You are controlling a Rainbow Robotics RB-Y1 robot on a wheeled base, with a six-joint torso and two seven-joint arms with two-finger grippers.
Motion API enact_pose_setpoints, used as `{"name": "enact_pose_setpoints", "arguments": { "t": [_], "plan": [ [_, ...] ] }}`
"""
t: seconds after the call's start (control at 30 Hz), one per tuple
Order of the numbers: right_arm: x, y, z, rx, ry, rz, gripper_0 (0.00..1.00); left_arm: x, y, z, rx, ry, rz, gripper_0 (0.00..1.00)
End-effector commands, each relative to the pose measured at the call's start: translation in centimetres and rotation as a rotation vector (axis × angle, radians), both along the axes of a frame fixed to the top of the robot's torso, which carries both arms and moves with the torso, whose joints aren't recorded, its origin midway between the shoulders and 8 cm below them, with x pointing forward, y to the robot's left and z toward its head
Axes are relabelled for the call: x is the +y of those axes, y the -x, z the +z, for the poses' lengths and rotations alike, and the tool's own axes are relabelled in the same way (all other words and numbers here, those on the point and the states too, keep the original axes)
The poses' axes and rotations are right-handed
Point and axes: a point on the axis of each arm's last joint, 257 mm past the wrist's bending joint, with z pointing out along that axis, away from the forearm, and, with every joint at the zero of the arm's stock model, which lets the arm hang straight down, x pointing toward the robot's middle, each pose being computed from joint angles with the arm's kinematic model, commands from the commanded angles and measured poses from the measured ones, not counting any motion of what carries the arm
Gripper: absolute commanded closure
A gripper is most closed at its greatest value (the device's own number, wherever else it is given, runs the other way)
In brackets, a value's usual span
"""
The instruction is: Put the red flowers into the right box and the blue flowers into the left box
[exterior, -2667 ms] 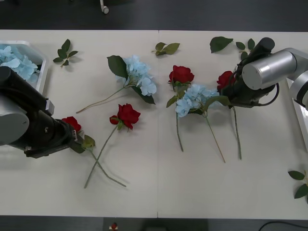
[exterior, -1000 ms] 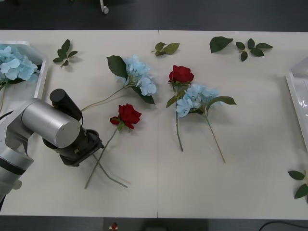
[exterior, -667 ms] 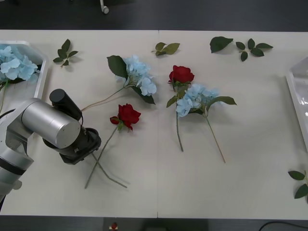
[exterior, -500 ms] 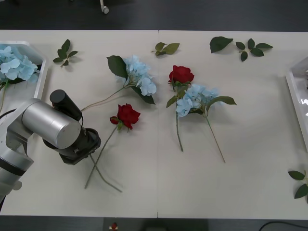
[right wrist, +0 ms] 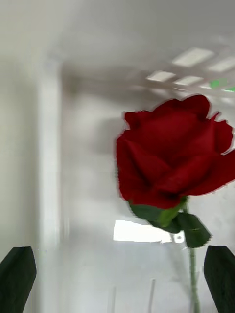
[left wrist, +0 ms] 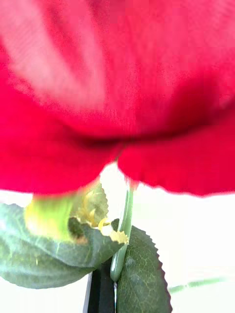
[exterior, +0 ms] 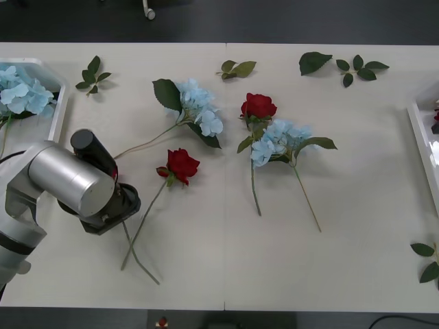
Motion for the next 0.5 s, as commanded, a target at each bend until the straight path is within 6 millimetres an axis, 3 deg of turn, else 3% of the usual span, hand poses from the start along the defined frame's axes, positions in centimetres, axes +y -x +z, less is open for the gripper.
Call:
{"name": "enact_pose_setpoints", "arguments": {
  "t": [0.03, 0.27, 0.33, 0.5],
  "plan": [
    [2.5, -0.2, 4.7, -0.003, -0.032, 0.100, 0.00, 1.5, -0.8, 4.9, -0.068, -0.040, -0.092, 1.00],
    [10.4, 0.8, 6.9, 0.031, -0.161, 0.262, 0.00, 2.9, -0.9, 10.7, -0.139, -0.094, -0.284, 1.00],
    [12.1, 0.9, 7.1, 0.030, -0.183, 0.301, 0.00, 2.6, -1.0, 12.0, -0.166, -0.094, -0.353, 1.00],
    [19.5, 2.0, 8.0, 0.025, -0.288, 0.460, 0.00, 1.1, -1.2, 15.5, -0.265, -0.079, -0.646, 1.00]
  ]
}}
